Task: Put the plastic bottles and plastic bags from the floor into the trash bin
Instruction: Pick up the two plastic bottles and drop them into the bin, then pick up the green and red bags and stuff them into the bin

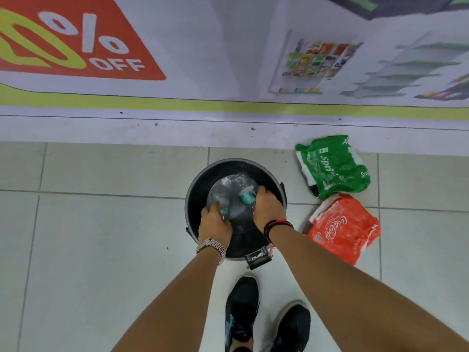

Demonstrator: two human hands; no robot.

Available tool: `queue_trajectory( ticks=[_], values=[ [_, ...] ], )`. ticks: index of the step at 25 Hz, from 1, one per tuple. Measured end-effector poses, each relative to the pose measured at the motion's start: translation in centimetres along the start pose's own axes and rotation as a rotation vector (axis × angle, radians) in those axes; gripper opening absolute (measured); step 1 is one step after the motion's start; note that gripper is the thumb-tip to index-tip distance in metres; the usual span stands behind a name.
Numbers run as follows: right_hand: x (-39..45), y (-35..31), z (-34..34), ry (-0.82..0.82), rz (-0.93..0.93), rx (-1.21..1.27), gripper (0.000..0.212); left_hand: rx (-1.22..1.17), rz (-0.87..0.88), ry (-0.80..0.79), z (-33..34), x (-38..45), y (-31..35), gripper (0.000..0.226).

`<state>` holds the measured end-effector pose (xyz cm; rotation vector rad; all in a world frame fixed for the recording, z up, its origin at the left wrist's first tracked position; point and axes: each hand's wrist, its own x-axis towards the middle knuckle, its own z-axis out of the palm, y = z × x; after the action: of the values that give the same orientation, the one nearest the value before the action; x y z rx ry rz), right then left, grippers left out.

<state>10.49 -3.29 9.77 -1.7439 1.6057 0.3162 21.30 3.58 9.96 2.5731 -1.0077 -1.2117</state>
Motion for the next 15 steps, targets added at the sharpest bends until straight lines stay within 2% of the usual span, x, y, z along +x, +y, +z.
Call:
queue_trajectory(
  ticks=[4,8,11,15],
  values=[
    [-2.7,1.2,-2.1,0.053,-0.043,0.210,0.035,-0.062,0.021,-0.017,0.5,-2.3,1.7,0.043],
    [-7.2,4.6,-5.1,0.196,-0.030,0.425,0.030,-0.158,0.149,0.003,1.0,-6.3,4.1,0.044],
    [-10.1,9.8,-7.1,0.299,0.135,0.530,0.031,-0.250,0.269,-0.022,2.0,-9.9,7.5,0.040],
    [-12.5,18.1,-8.4,0.373,0.415,0.595,0.034,-0.144,0.534,-0.061,6.1,-12.5,12.3,0.038]
  ],
)
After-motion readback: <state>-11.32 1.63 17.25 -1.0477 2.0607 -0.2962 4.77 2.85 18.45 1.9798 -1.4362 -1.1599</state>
